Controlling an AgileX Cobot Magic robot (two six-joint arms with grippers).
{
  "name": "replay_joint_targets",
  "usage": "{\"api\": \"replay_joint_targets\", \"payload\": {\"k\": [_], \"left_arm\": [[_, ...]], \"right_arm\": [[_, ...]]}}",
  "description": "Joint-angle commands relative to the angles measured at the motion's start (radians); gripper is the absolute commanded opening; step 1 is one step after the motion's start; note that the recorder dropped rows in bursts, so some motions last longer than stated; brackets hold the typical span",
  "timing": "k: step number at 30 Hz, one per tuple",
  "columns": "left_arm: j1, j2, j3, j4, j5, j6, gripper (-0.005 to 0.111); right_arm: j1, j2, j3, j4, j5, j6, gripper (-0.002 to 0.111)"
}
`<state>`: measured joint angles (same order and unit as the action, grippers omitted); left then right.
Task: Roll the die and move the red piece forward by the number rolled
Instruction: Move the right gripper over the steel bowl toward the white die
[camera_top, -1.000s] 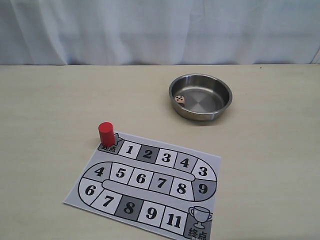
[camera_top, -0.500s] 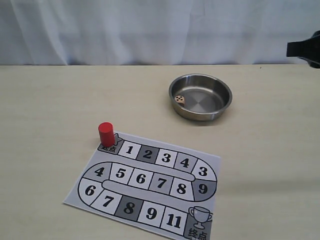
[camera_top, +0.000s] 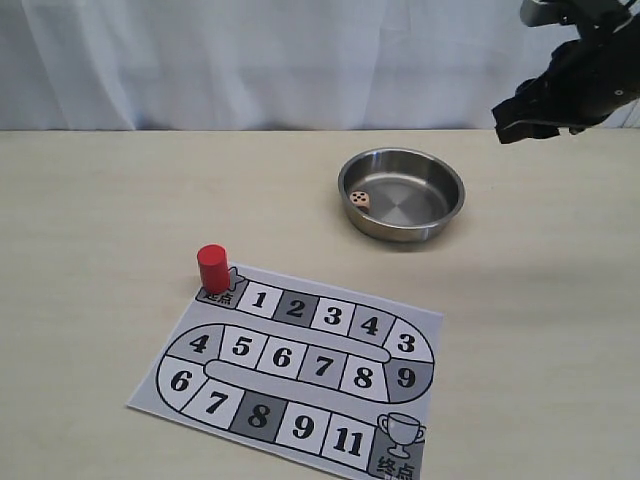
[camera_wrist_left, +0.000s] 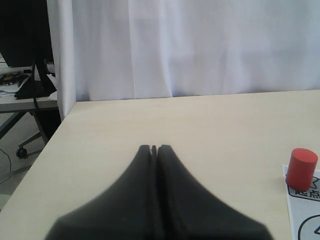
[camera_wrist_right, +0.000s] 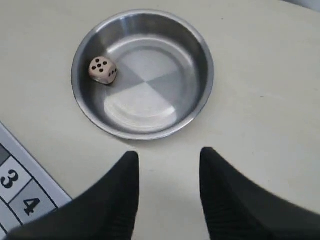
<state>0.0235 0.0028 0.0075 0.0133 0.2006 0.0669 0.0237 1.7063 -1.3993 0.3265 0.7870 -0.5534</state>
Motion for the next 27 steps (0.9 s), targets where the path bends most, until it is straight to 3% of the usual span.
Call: {"api": "replay_joint_targets", "payload": {"k": [1,10,16,21,27], "left_arm": [[-0.002,-0.003,-0.008,-0.001,-0.015,-0.005,0.000],[-0.002,-0.003,-0.008,-0.001,-0.012,-0.005,0.000],[-0.002,-0.003,-0.008,-0.001,-0.012,-0.005,0.000],[-0.002,-0.003,-0.008,-0.001,-0.012,-0.005,0.000],[-0.002,-0.003,-0.008,-0.001,-0.012,-0.005,0.000]], "right_arm": [[0.003,0.121,-0.131,0.022,0.101,-0.141,0.038],[0.003,0.358,-0.416,0.221,0.293,-0.515,0.038],[0.003,0.494,-0.558,0.290,0.319,-0.702,0.038],[0.003,0.559,-0.579,0.294,0.295,-0.902,0.038],[0.003,0.608,-0.579,0.387,0.220,-0.975,0.038]]}}
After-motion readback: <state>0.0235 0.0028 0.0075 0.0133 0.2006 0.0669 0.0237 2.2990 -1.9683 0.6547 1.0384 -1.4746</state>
